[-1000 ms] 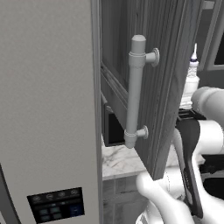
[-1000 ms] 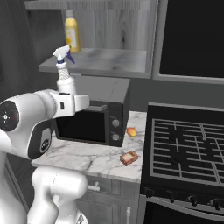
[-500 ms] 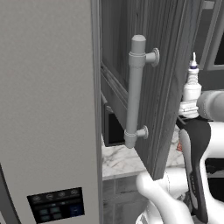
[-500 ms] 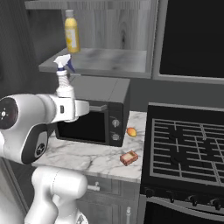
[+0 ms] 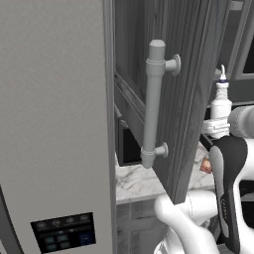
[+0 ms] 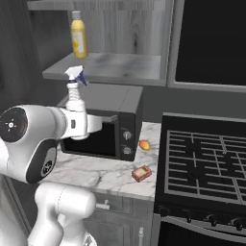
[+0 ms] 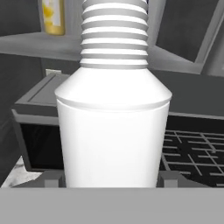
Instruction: Pick the spray and bar soap from the cabinet and place them on the counter.
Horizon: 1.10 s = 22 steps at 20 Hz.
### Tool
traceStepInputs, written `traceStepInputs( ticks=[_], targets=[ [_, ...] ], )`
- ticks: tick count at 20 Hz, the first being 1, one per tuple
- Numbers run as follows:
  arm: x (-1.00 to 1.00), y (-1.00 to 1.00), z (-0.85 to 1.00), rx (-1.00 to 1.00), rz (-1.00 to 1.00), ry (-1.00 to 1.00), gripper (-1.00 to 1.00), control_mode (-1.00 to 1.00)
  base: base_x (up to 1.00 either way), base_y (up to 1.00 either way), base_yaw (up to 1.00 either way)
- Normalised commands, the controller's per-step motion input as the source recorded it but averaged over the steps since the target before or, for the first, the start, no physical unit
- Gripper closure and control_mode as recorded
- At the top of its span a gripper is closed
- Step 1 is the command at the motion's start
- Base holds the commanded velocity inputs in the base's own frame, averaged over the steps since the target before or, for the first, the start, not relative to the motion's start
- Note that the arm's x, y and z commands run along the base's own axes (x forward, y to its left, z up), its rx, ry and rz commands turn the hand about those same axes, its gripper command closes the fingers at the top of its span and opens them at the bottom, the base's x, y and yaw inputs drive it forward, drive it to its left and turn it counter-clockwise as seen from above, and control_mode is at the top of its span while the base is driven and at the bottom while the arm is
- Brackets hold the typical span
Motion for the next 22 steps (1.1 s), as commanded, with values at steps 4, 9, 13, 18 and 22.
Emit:
traceStepInputs(
  ticks=[4,9,13,18,22],
  targets=[
    [0.05,-0.21,-0.22,0.0,0.01,-0.06,1.0,-1.0,0.0,0.0,0.0],
    [0.19,-0.19,-0.22,-0.01,0.0,-0.08,1.0,-1.0,0.0,0.0,0.0],
    [0.2,-0.12,-0.27,-0.02,0.02,-0.11,1.0,-1.0,0.0,0.0,0.0],
    [0.21,-0.12,-0.28,-0.05,0.08,-0.13,1.0,-1.0,0.0,0.0,0.0],
    [0.12,-0.13,-0.32,-0.06,0.08,-0.19,1.0,-1.0,0.0,0.0,0.0]
  ],
)
